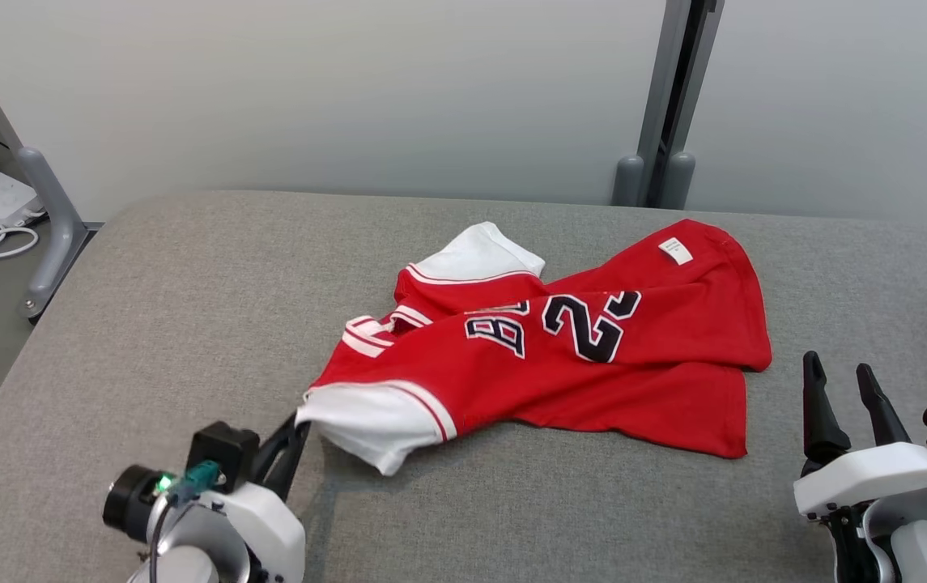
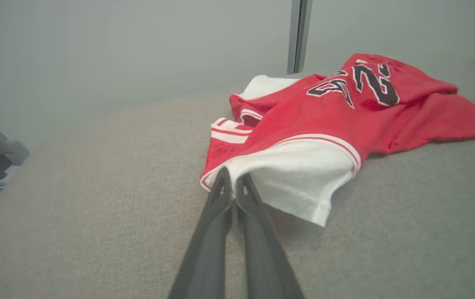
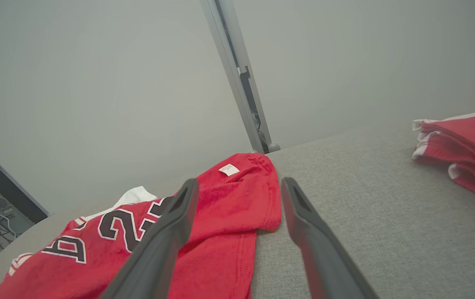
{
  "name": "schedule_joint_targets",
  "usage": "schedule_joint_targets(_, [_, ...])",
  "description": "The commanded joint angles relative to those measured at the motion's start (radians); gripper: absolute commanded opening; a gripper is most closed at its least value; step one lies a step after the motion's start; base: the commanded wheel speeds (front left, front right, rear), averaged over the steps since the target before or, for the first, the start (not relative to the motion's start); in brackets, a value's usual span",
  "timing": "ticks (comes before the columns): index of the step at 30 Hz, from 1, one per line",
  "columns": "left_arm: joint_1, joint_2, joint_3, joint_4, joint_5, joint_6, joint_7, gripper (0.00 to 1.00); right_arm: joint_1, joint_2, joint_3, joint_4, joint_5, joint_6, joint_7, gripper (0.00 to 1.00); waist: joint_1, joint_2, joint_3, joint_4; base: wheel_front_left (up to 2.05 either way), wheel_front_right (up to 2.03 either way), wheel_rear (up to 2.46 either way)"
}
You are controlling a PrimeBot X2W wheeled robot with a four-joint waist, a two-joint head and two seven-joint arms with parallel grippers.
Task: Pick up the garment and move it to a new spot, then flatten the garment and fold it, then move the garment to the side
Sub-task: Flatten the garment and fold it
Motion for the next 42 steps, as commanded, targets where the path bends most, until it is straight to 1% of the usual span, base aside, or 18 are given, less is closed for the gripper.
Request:
schedule_joint_targets(1, [0.029,0.014,-0.020,0.011,0.001,-0.009,0.043,0.00,0.004,-0.001,-0.001,0.005,-0.006,0.000,-0.001,1.00,0.0000,0.0000,-0.002,0.001,0.00,0.00,0.00])
schedule_joint_targets(4, [0.073,0.008,-0.062,0.029,-0.012,-0.033,0.126,0.00,0.001,0.002,0.008,0.012,-0.005,0.000,-0.001,1.00,0.0000,0.0000,-0.003,0.000,0.00,0.00,0.00])
schedule_joint_targets(5, [0.108,0.015,-0.087,0.050,-0.035,-0.045,0.228,0.36,0.004,-0.001,0.017,0.026,-0.003,0.000,-0.001,1.00,0.0000,0.0000,-0.005,-0.002,0.00,0.00,0.00])
schedule_joint_targets(6, [0.115,0.016,-0.089,0.052,-0.043,-0.038,0.257,1.00,0.005,-0.004,0.018,0.030,-0.003,0.000,-0.001,1.00,0.0000,0.0000,-0.006,-0.002,0.00,0.00,0.00])
schedule_joint_targets(7, [0.119,0.014,-0.084,0.045,-0.055,-0.035,0.268,1.00,0.006,-0.006,0.019,0.034,-0.004,0.000,-0.001,1.00,0.0000,0.0000,-0.006,-0.002,0.00,0.00,0.00])
schedule_joint_targets(9, [0.120,0.008,-0.050,0.023,-0.077,-0.009,0.254,1.00,0.005,-0.010,0.021,0.038,-0.006,0.000,-0.001,1.00,0.0000,0.0000,-0.007,-0.003,0.00,0.00,0.00])
schedule_joint_targets(13, [0.122,-0.005,0.040,-0.026,-0.119,0.060,0.146,1.00,0.001,-0.013,0.023,0.041,-0.009,0.000,-0.001,1.00,0.0000,0.0000,-0.008,-0.009,0.00,0.00,0.00])
schedule_joint_targets(14, [0.122,-0.005,0.040,-0.026,-0.119,0.060,0.146,1.00,0.001,-0.013,0.023,0.041,-0.009,0.000,-0.001,1.00,0.0000,0.0000,-0.008,-0.009,0.00,0.00,0.00])
schedule_joint_targets(18, [0.135,-0.037,0.132,-0.071,-0.175,0.090,0.008,1.00,0.000,-0.019,0.022,0.040,-0.008,0.000,-0.001,1.00,0.0000,0.0000,-0.006,-0.013,0.00,0.00,0.00])
schedule_joint_targets(19, [0.137,-0.039,0.132,-0.068,-0.169,0.094,-0.003,1.00,0.001,-0.019,0.021,0.041,-0.009,0.000,-0.001,1.00,0.0000,0.0000,-0.006,-0.013,0.00,0.00,0.00])
schedule_joint_targets(22, [0.141,-0.057,0.130,-0.055,-0.170,0.087,-0.031,1.00,-0.001,-0.020,0.018,0.033,-0.010,0.000,-0.001,1.00,0.0000,0.0000,-0.004,-0.016,0.00,0.00,0.00])
schedule_joint_targets(25, [0.147,-0.074,0.146,-0.027,-0.165,0.094,-0.065,1.00,0.003,-0.018,0.014,0.020,-0.003,0.000,-0.001,1.00,0.0000,0.0000,-0.002,-0.020,0.00,0.00,0.00])
schedule_joint_targets(31, [0.145,-0.132,0.179,0.011,-0.128,0.079,-0.092,1.00,0.020,-0.024,0.015,0.034,0.007,0.000,-0.001,1.00,0.0000,0.0000,0.004,-0.025,0.00,0.00,0.00])
schedule_joint_targets(34, [0.144,-0.156,0.202,0.002,-0.090,0.064,-0.091,1.00,0.016,-0.018,0.044,0.084,0.031,0.000,0.005,1.00,0.0000,0.0000,0.012,-0.021,0.00,0.00,0.00])
schedule_joint_targets(39, [0.128,-0.183,0.233,0.007,-0.035,0.036,-0.092,1.00,-0.030,-0.014,0.130,0.186,0.079,0.000,0.050,1.00,0.0000,0.0000,0.039,-0.002,0.00,0.00,0.00])
schedule_joint_targets(42, [0.121,-0.195,0.250,0.009,-0.008,0.018,-0.092,1.00,-0.062,-0.014,0.169,0.236,0.110,0.000,0.054,1.00,0.0000,0.0000,0.056,0.015,0.00,0.00,0.00])
